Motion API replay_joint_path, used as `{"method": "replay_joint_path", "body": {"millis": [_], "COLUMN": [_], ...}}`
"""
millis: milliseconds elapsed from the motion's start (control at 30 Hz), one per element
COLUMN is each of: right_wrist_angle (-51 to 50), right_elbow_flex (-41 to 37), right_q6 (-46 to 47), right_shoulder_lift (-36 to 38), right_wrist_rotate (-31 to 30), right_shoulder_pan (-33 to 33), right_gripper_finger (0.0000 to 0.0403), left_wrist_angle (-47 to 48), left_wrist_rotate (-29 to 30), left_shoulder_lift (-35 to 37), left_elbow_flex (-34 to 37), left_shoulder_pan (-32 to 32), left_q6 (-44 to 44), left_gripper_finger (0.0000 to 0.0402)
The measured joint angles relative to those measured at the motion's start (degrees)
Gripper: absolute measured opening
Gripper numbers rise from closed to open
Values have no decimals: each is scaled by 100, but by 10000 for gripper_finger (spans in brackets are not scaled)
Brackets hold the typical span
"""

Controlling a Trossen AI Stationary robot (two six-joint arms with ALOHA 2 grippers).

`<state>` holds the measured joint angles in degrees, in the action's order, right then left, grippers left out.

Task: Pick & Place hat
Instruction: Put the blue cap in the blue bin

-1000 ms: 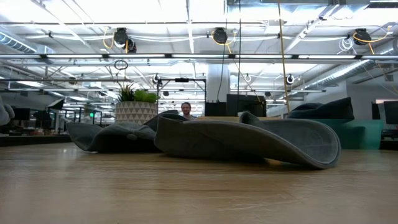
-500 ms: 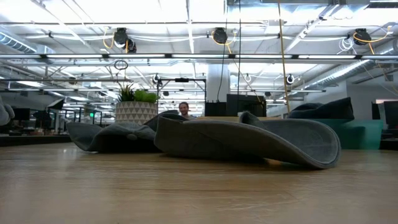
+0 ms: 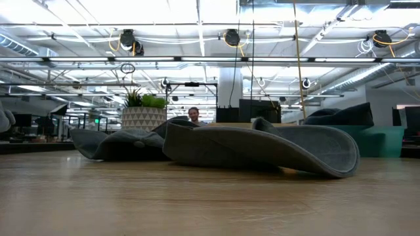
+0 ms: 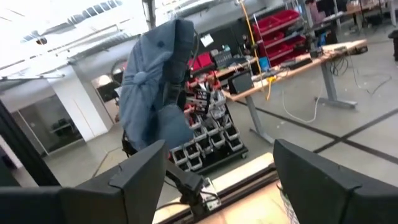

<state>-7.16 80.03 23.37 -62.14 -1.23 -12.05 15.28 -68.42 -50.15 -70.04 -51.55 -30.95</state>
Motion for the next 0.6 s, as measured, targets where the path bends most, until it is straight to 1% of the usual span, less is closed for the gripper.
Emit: {"method": "replay_joint_path", "body": {"millis": [133, 267, 367, 467, 600], "right_wrist_angle": [0, 0, 0, 52, 279], "right_elbow_flex": [0, 0, 0, 0, -2], "right_q6": [45, 301, 362, 354, 270], "right_shoulder_lift": [-179, -375, -491, -605, -798], "right_wrist_rotate": [28, 291, 331, 557, 713], "right_shoulder_pan": [19, 28, 31, 43, 79], "right_gripper_finger": [279, 279, 279, 279, 279], "left_wrist_angle": [451, 996, 1318, 1507, 1514], "left_wrist_rotate": [379, 904, 1405, 1901, 2541], "left_shoulder_lift": [0, -11, -9, -9, -70], "left_elbow_flex": [0, 0, 0, 0, 0], "left_shoulder_pan": [127, 370, 648, 975, 1479], "left_q6": [402, 827, 1067, 1232, 1229], "left_gripper_finger": [8, 8, 8, 8, 8]}}
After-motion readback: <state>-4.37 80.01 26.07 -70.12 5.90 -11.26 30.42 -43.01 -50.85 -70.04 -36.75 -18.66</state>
